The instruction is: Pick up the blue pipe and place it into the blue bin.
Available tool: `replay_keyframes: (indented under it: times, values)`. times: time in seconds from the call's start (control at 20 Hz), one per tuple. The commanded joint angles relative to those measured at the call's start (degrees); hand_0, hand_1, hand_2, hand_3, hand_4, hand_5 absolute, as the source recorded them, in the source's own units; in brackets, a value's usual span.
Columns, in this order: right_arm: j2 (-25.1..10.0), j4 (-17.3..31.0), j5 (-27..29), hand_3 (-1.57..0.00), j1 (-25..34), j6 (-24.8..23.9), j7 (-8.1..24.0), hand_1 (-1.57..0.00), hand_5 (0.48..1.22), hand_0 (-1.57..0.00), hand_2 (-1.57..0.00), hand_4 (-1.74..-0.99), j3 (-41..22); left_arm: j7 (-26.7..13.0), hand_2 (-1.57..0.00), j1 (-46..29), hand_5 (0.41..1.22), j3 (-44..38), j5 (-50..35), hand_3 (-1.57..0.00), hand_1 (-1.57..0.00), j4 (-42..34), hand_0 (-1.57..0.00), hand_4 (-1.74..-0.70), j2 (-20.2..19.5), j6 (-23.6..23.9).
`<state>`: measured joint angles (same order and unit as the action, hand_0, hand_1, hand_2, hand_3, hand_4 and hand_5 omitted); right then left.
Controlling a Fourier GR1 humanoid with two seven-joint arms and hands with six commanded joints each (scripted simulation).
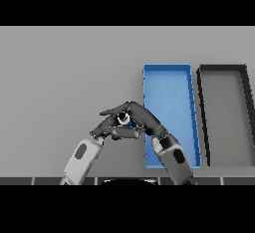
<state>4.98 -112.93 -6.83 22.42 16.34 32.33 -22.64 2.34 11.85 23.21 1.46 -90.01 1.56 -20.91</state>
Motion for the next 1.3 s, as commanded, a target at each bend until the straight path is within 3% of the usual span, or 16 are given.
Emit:
replay_keyframes:
  times: [0.0,0.15,0.3,0.45,0.5,0.55,0.7,0.85,1.0,1.1,1.25]
  values:
    - [-0.6,-0.4,-0.1,-1.3,0.0,0.0,-0.3,-1.43,0.987,-1.43,-1.43,-1.665,-0.2,-0.4,-1.57,-0.4,1.221,0.2,-0.4,-1.46,-1.57,-0.4,-1.57,-1.71,0.4,-0.2]
    - [-1.4,-0.6,-1.2,-1.43,-0.1,-0.6,-2.3,-1.5,1.101,-1.5,-1.5,-1.702,-1.4,-2.7,-1.57,0.6,1.221,-0.1,0.1,-1.44,-1.57,-0.7,-1.57,-1.73,0.7,0.0]
    - [-0.4,0.1,-1.6,-1.5,-0.1,-1.7,-2.8,-1.53,1.16,-1.53,-1.53,-1.721,-1.8,-3.1,-1.57,0.3,1.221,0.0,0.3,-1.43,-1.57,-1.3,-1.57,-1.73,0.2,0.1]
    - [0.1,-0.1,-3.4,-1.54,-0.9,-3.2,-3.2,-1.55,1.19,-1.55,-1.55,-1.731,-1.9,1.1,-1.57,0.8,1.221,0.2,2.9,-1.45,-1.57,0.0,-1.57,-1.72,-0.4,2.4]
    - [-0.2,-0.4,-4.1,-1.54,-1.3,-3.5,-4.6,-1.56,1.196,-1.56,-1.56,-1.733,-2.4,1.1,-1.29,0.2,1.221,0.2,3.8,-1.17,-1.34,-1.2,-1.46,-1.6,-1.4,2.8]
    - [0.0,-0.6,-4.7,-1.55,-1.1,-3.5,-4.2,-1.56,1.201,-1.56,-1.56,-1.734,-2.9,1.0,-1.03,0.4,1.221,0.0,3.3,-0.93,-1.07,-1.3,-1.17,-1.47,-2.0,1.6]
    - [1.1,-0.6,-4.1,-1.56,-0.7,-3.5,0.2,-1.56,1.211,-1.56,-1.56,-1.738,-2.7,0.3,-0.53,0.3,1.221,0.0,5.3,-0.48,-0.55,-1.4,-0.6,-1.21,-3.4,-2.0]
    - [1.6,-0.4,-5.4,-1.56,-0.1,-3.5,1.7,-1.57,1.216,-1.57,-1.57,-1.739,-3.2,-3.2,-0.27,1.1,0.938,-0.5,6.6,-0.24,-0.28,-1.2,-0.31,-1.05,-2.4,-1.7]
    - [1.1,-0.2,-6.1,-1.57,-0.7,-3.5,-0.2,-1.57,1.218,-1.57,-1.57,-1.74,-3.0,-4.5,-0.14,0.3,0.704,-0.6,6.2,-0.12,-0.14,-0.9,-0.16,-0.98,-2.0,-1.4]
    - [1.5,-0.3,-6.1,-1.57,-1.2,-3.6,-0.6,-1.57,1.219,-1.57,-1.57,-1.74,-3.2,-6.7,-0.09,0.0,0.603,-1.5,4.5,-0.08,-0.09,-1.1,-0.1,-0.97,-2.3,-2.2]
    - [2.9,0.3,-4.9,-1.57,-0.3,-4.1,0.8,-1.57,1.22,-1.57,-1.57,-1.741,-1.8,-6.2,-0.04,0.3,0.513,-0.8,6.2,-0.04,-0.05,-0.9,-0.05,-0.95,-1.9,-0.9]
